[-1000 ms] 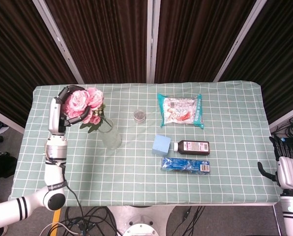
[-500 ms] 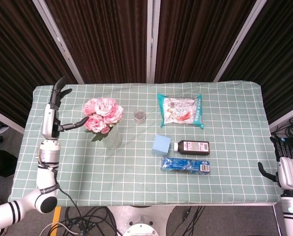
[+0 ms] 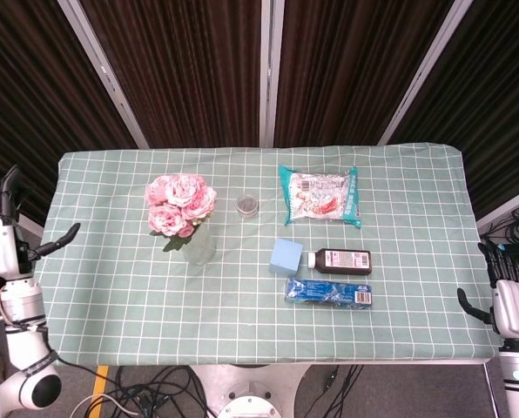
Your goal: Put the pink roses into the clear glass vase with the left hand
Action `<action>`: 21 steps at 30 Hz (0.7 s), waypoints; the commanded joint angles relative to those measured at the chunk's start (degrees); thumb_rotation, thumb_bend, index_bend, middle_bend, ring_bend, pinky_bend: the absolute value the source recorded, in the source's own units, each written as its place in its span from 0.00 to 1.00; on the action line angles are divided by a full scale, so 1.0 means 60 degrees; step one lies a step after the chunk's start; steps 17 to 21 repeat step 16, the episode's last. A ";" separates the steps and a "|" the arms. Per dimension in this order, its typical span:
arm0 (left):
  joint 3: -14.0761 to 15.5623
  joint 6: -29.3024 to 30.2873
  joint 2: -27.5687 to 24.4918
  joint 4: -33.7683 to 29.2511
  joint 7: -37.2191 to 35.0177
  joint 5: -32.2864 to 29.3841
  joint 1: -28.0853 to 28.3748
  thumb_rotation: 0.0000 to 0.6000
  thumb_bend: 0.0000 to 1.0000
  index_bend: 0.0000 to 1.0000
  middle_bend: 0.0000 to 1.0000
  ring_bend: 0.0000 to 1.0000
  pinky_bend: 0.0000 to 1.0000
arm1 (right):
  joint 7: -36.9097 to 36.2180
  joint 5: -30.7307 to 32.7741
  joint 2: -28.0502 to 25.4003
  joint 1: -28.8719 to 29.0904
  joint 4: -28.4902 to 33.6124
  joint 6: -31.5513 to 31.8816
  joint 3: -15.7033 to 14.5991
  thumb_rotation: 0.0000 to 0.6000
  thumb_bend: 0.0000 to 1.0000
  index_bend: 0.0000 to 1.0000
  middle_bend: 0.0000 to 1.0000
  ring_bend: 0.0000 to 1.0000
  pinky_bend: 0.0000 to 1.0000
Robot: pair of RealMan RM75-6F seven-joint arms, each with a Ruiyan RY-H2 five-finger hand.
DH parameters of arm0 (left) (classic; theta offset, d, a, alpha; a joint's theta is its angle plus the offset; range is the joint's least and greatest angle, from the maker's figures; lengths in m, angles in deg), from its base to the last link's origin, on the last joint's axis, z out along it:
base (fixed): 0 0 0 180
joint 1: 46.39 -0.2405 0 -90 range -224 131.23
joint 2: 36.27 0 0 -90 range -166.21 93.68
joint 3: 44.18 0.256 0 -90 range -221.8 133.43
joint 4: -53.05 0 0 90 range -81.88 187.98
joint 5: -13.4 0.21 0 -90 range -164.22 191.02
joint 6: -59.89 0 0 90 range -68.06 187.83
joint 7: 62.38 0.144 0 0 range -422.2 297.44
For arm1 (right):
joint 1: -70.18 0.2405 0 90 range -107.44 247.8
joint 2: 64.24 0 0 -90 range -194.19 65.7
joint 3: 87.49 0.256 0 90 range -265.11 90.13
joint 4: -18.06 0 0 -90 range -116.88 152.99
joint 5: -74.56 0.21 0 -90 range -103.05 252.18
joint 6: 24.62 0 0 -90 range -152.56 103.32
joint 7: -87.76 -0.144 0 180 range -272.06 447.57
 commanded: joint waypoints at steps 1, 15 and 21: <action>0.0814 0.0502 -0.0040 0.0942 0.2111 -0.0243 -0.0743 1.00 0.11 0.23 0.05 0.03 0.19 | -0.0447 -0.0723 0.0146 0.0054 -0.0320 0.0426 -0.0229 1.00 0.28 0.00 0.00 0.00 0.00; 0.3226 -0.0345 -0.1452 0.1806 0.5487 0.1174 -0.1691 1.00 0.05 0.19 0.06 0.02 0.17 | 0.0126 -0.1437 0.0411 0.0105 -0.0197 0.0813 -0.0645 1.00 0.27 0.00 0.00 0.00 0.00; 0.3288 -0.0278 -0.1379 0.1861 0.5480 0.1231 -0.1795 1.00 0.04 0.19 0.06 0.02 0.17 | 0.0183 -0.1429 0.0417 0.0096 -0.0194 0.0830 -0.0651 1.00 0.27 0.00 0.00 0.00 0.00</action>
